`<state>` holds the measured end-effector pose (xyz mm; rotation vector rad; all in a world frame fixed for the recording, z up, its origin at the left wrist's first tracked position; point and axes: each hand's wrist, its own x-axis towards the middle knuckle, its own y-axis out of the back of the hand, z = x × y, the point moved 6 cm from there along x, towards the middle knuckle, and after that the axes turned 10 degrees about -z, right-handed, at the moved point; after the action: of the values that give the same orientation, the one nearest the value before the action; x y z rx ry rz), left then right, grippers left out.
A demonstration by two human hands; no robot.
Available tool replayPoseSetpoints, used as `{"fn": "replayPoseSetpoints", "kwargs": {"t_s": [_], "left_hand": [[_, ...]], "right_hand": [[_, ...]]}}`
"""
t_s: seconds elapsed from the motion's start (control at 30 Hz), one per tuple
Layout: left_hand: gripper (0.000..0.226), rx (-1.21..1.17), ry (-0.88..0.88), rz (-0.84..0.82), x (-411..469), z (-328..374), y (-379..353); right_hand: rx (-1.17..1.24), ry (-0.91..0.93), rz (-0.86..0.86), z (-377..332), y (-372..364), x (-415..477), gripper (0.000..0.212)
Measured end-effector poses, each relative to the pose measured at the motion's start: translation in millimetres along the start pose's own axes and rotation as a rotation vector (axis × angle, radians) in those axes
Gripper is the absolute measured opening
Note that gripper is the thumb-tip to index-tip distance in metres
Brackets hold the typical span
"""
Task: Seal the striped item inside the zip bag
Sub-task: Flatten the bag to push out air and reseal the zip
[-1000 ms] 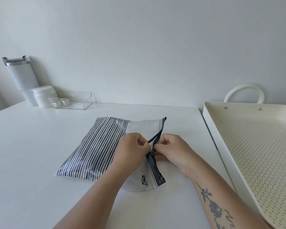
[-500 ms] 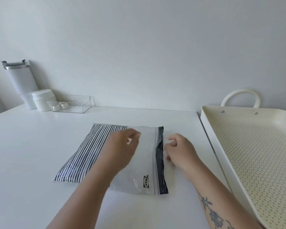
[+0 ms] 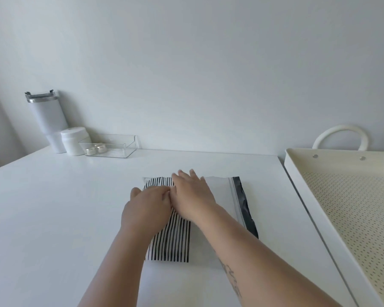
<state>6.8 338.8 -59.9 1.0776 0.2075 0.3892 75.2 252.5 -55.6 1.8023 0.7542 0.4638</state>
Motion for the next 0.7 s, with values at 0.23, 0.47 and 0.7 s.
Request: {"fn": "replayPoseSetpoints", "kwargs": {"t_s": [0.23,0.47,0.7], "left_hand": [[0.048,0.070,-0.028,-0.062,8.3,1.1,-17.3],[0.050,0.222,-0.049,-0.073,10.0,6.2,-28.9],[0.050,0.272,-0.011,-0.125,10.8,6.8,-35.1]], "right_hand": [[0.052,-0.010,-0.045,21.8,-22.8,5.8,0.053],[0.125,-0.022,-0.049,34.9,-33.8,4.1,0.055],[0.031,-0.037,-0.078,40.1,-36.0,6.3,0.055]]}}
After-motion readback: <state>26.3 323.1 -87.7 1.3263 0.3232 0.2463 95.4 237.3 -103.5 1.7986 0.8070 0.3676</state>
